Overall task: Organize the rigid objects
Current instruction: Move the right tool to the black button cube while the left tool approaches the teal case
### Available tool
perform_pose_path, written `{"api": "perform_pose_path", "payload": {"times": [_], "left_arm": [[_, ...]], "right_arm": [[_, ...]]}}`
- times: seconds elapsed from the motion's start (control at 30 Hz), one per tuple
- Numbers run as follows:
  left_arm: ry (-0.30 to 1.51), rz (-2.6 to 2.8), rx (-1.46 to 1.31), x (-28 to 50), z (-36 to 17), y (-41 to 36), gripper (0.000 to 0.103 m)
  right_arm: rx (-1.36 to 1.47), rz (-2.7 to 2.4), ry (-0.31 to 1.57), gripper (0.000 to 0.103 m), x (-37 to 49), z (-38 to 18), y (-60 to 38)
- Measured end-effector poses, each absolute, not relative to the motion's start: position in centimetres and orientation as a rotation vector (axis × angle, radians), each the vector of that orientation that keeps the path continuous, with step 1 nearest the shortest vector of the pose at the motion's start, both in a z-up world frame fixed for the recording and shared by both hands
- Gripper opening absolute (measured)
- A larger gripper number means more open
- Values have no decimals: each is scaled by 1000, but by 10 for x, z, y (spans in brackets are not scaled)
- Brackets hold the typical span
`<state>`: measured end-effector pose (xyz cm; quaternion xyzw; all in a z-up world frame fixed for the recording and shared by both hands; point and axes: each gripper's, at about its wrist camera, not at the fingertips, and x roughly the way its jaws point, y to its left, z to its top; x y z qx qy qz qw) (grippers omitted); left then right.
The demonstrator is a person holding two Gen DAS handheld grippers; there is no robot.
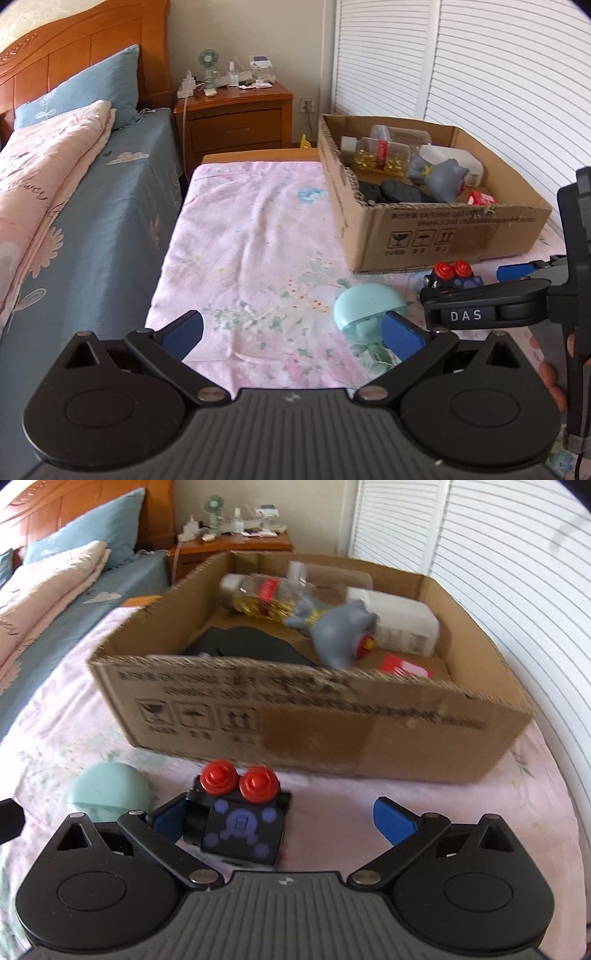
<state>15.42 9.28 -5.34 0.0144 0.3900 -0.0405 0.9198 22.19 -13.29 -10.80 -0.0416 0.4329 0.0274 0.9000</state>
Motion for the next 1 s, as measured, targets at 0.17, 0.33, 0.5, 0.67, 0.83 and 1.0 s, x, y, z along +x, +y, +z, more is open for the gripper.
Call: {"api": "perform_pose_path", "payload": {"times": [0.17, 0.33, 0.5, 0.67, 0.83, 1.0], "left_arm": [[810, -102, 45, 158, -56, 82, 102], [823, -122, 71, 166, -60, 68, 102], [849, -145, 95, 182, -69, 51, 102], [880, -168, 118, 198, -84, 36, 102], [913, -236, 89, 201, -92, 35, 102], [968, -378, 59, 198, -93, 34, 101]], "right_arm": [[-49, 2, 908, 103, 213, -108, -163], [-28, -1, 921, 103, 204, -108, -194], [-35, 14, 918, 103, 201, -108, -202], [-37, 14, 902, 103, 199, -108, -203], [-42, 28, 892, 103, 198, -109, -204], [-44, 33, 885, 103, 197, -109, -204]]}}
